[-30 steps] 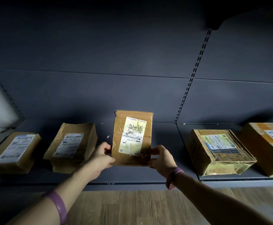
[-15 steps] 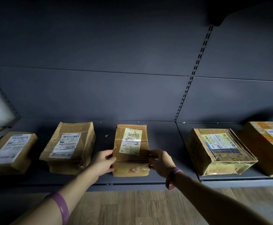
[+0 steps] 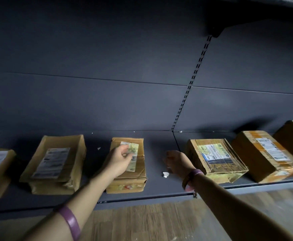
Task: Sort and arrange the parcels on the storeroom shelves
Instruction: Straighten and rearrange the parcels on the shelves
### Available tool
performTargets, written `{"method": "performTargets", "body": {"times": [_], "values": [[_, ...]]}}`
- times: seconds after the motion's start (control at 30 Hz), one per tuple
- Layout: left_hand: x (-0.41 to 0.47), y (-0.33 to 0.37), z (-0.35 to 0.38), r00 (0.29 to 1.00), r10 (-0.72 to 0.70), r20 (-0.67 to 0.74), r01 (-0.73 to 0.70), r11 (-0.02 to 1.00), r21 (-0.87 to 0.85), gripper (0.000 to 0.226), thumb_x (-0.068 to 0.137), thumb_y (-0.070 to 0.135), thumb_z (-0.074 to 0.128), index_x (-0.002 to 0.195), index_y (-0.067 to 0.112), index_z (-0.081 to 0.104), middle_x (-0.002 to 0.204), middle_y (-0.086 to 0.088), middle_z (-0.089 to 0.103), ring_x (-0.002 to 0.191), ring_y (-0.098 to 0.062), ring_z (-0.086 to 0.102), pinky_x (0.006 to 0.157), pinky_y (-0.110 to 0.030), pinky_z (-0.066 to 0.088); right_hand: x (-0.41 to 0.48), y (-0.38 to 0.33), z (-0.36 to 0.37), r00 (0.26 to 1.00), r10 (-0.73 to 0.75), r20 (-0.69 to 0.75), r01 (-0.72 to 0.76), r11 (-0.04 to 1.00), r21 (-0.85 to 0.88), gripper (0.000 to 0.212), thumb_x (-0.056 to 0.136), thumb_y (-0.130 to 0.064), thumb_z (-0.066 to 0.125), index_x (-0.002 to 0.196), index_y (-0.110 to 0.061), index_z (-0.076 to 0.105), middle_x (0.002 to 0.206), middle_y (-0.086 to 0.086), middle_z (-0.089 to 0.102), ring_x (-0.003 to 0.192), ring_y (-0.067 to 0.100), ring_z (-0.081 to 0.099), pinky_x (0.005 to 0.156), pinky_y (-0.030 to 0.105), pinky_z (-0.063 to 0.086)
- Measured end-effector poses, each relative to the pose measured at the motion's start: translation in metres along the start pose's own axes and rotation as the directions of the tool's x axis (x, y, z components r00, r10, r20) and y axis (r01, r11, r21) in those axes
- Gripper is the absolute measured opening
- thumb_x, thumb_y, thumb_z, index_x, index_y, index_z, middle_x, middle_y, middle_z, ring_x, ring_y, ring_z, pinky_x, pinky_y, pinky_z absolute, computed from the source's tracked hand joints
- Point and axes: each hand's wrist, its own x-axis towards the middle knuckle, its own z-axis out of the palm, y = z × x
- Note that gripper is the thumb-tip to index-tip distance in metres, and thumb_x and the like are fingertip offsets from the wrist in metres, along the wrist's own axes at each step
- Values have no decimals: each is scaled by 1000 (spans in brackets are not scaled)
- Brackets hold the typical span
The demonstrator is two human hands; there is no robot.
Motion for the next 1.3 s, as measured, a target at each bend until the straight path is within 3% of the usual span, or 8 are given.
{"method": "performTargets", "body": {"times": [0.07,0.2,0.3,0.4,0.6,0.8,1.0,1.3], "values": [[-1,20,30,994,44,95,-46,999,24,45,95,12,56,139,8,47,140,-8,52,127,-19,50,106,-28,37,-4,14,-31,999,30,-28,-29,999,26,33,96,-9,56,127,2,57,123,23,60,116,39,58,100,47,48],[-4,57,108,985,39,165,-37,999,-13,43,96,13,54,138,6,47,136,-12,54,124,-18,52,99,-21,36,-1,70,-97,994,28,-105,-24,999,46,28,93,-7,57,117,7,61,89,15,60,87,28,56,77,35,45],[-8,83,170,984,11,176,-12,1000,6,43,97,14,52,139,9,46,137,-10,53,125,-16,51,93,-17,35,6,119,-145,995,47,-90,-42,998,55,37,92,-8,56,129,-4,59,110,15,66,105,29,62,87,37,50],[-10,110,223,989,-10,144,6,1000,25,42,97,12,52,138,7,47,139,-12,53,127,-18,50,103,-26,39,19,156,-193,999,-4,-48,6,999,38,36,93,-10,56,129,-6,60,119,15,65,108,29,63,95,42,53],[-7,144,278,999,-23,-35,25,998,57,34,92,3,57,126,4,59,124,-10,63,118,-22,57,97,-26,42,40,195,-258,997,-71,32,72,997,-12,22,96,-12,53,113,-9,66,101,10,69,87,21,65,70,28,54],[-8,119,281,976,-96,-194,99,995,7,36,88,8,64,124,9,61,125,-10,63,119,-24,57,99,-33,44,54,230,-263,993,-89,-79,82,992,-95,14,96,-19,56,94,-14,69,72,-12,58,64,2,52,53,13,36],[-13,89,294,921,-380,-90,365,920,-143,59,92,33,61,145,20,38,137,-7,51,105,-21,55,79,-36,55,62,254,-241,996,-12,90,5,997,81,15,102,-25,47,96,-20,61,83,-2,61,71,8,57,58,19,46],[-24,92,297,950,-312,-33,295,924,-244,25,94,17,59,116,27,53,112,0,64,99,-20,63,87,-45,54,54,256,-239,987,-65,147,39,984,173,17,99,-11,51,113,-13,60,103,5,66,93,18,66,70,26,59]]}}
